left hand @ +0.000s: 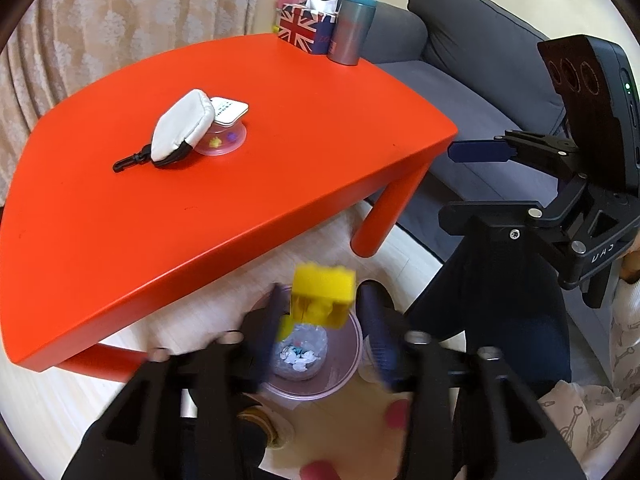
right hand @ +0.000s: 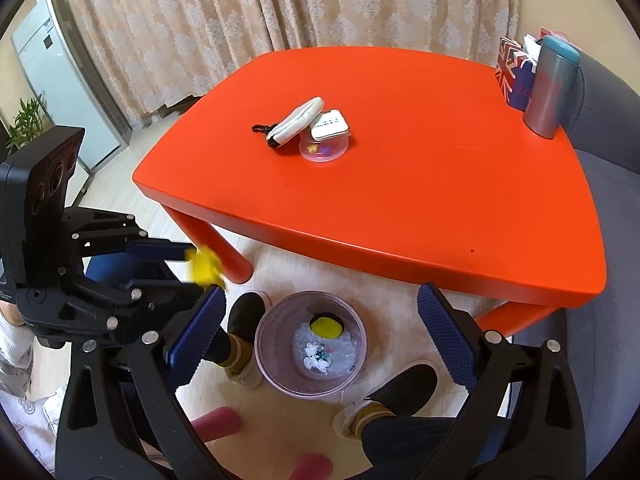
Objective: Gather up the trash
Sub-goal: 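Carry the yellow block and clear cup over the bin and open both grippers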
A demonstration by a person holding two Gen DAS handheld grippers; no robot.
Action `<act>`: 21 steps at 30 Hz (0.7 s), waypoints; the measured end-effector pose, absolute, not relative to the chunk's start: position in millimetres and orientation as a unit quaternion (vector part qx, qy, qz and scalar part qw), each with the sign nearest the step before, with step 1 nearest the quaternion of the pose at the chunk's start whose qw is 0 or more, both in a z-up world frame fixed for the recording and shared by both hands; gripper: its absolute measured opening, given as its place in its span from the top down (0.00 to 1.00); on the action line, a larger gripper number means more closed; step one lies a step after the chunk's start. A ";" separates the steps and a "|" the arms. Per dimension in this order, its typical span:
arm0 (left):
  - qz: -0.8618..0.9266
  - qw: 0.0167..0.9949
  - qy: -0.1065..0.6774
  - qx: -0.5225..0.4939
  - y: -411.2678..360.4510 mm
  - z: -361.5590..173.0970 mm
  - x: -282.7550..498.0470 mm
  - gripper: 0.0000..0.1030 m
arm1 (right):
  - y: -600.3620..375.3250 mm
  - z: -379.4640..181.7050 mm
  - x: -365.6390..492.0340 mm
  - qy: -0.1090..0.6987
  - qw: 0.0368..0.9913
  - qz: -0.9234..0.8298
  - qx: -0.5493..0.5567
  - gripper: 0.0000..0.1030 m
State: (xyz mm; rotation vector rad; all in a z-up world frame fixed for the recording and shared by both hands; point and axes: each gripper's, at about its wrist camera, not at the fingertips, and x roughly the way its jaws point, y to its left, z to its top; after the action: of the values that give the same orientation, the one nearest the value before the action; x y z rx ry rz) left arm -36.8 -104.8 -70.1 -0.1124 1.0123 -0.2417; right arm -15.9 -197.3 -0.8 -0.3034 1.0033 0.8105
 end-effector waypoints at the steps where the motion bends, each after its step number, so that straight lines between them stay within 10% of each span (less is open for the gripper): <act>1: -0.113 0.869 0.479 -0.055 -104.8 -69.4 -37.3 0.15 | -197.6 -1.0 -15.2 0.466 0.789 0.376 -0.140 0.08; 21: -0.076 0.876 0.471 -0.071 -88.8 -67.7 -36.0 0.07 | -198.1 -1.5 -15.7 0.467 0.789 0.374 -0.140 0.06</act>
State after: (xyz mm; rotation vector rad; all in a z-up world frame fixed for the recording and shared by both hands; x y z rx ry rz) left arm -36.0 -88.8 -67.7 -0.1481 0.9830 -0.1578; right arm -15.7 -198.1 -1.5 -0.3017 1.0048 0.8053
